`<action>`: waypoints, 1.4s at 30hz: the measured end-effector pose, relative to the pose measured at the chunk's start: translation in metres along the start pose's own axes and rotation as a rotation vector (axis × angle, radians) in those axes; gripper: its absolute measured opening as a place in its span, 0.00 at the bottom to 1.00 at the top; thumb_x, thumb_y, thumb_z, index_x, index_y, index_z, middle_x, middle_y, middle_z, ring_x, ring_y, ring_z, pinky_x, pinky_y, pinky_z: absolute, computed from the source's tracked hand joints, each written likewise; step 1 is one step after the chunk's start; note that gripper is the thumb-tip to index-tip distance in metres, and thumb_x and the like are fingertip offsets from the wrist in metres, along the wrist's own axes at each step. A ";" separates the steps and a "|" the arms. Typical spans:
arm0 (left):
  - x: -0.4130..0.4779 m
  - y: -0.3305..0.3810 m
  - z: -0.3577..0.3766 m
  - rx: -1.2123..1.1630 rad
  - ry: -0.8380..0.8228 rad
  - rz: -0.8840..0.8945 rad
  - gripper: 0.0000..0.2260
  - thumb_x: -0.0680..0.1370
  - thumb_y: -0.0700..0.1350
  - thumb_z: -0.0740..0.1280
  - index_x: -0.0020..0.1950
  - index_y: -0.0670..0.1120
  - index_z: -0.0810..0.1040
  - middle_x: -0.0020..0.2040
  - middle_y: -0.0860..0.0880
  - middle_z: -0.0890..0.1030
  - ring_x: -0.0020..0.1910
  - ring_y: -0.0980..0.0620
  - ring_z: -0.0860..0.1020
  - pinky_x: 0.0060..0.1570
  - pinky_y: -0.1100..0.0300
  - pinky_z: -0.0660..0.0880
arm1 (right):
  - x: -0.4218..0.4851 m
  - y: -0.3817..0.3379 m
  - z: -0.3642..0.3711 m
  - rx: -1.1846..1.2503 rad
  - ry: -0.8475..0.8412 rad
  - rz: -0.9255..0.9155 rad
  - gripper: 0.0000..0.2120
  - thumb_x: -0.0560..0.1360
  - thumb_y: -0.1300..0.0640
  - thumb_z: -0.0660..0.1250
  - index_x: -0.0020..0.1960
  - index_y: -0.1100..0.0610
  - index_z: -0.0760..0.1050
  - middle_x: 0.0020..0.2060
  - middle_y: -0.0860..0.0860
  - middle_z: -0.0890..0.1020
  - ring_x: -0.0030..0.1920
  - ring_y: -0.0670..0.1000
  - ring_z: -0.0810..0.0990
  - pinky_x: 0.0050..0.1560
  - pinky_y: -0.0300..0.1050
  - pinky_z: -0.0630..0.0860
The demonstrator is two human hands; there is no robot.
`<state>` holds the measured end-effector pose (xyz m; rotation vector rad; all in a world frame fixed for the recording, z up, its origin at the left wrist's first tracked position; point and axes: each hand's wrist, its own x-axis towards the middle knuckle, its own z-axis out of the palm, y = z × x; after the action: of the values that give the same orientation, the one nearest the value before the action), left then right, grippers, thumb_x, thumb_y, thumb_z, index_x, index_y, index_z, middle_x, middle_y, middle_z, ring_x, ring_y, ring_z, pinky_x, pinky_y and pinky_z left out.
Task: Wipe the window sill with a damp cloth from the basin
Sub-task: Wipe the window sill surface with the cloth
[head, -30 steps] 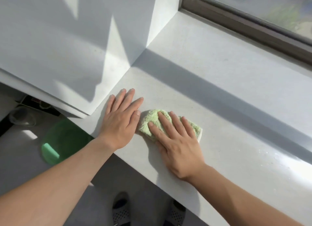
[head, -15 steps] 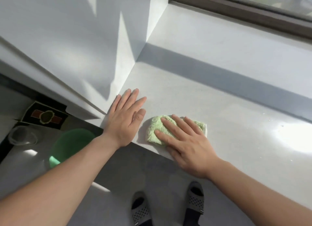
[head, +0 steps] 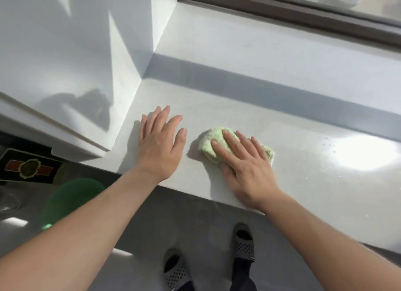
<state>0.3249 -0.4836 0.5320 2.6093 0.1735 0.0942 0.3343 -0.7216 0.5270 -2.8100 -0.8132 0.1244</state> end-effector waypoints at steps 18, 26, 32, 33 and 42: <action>0.046 0.056 0.053 0.440 -0.135 -0.078 0.26 0.80 0.62 0.42 0.79 0.59 0.50 0.82 0.47 0.48 0.80 0.43 0.42 0.70 0.28 0.41 | 0.048 0.082 -0.018 0.006 0.079 0.173 0.24 0.82 0.47 0.52 0.77 0.42 0.59 0.79 0.49 0.59 0.78 0.59 0.55 0.77 0.59 0.50; 0.087 0.087 0.063 0.353 -0.073 -0.164 0.24 0.80 0.61 0.49 0.76 0.58 0.57 0.80 0.44 0.51 0.79 0.43 0.43 0.72 0.32 0.35 | 0.117 0.160 -0.039 0.021 -0.006 0.047 0.24 0.81 0.47 0.53 0.77 0.38 0.57 0.79 0.45 0.57 0.79 0.55 0.54 0.78 0.54 0.48; 0.101 0.095 0.072 0.427 -0.105 -0.202 0.26 0.80 0.61 0.44 0.78 0.61 0.48 0.82 0.48 0.44 0.79 0.46 0.39 0.72 0.33 0.38 | 0.161 0.145 -0.035 0.016 0.018 0.044 0.26 0.80 0.49 0.51 0.78 0.39 0.54 0.80 0.49 0.54 0.79 0.57 0.50 0.77 0.58 0.46; 0.101 0.097 0.071 0.435 -0.104 -0.204 0.26 0.80 0.61 0.44 0.78 0.61 0.48 0.82 0.48 0.45 0.80 0.46 0.40 0.72 0.33 0.39 | 0.151 0.141 -0.034 0.020 0.009 -0.069 0.26 0.81 0.48 0.51 0.78 0.39 0.55 0.80 0.50 0.56 0.79 0.58 0.52 0.77 0.58 0.47; 0.122 0.110 0.064 0.351 -0.043 -0.189 0.24 0.78 0.61 0.51 0.70 0.53 0.66 0.77 0.42 0.60 0.78 0.45 0.50 0.74 0.35 0.39 | 0.254 0.204 -0.058 0.056 0.021 0.269 0.25 0.81 0.48 0.49 0.78 0.39 0.53 0.80 0.48 0.52 0.80 0.56 0.48 0.78 0.57 0.44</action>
<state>0.4634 -0.5929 0.5365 2.9236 0.4566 -0.0654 0.6625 -0.7647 0.5317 -2.8477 -0.4157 0.1559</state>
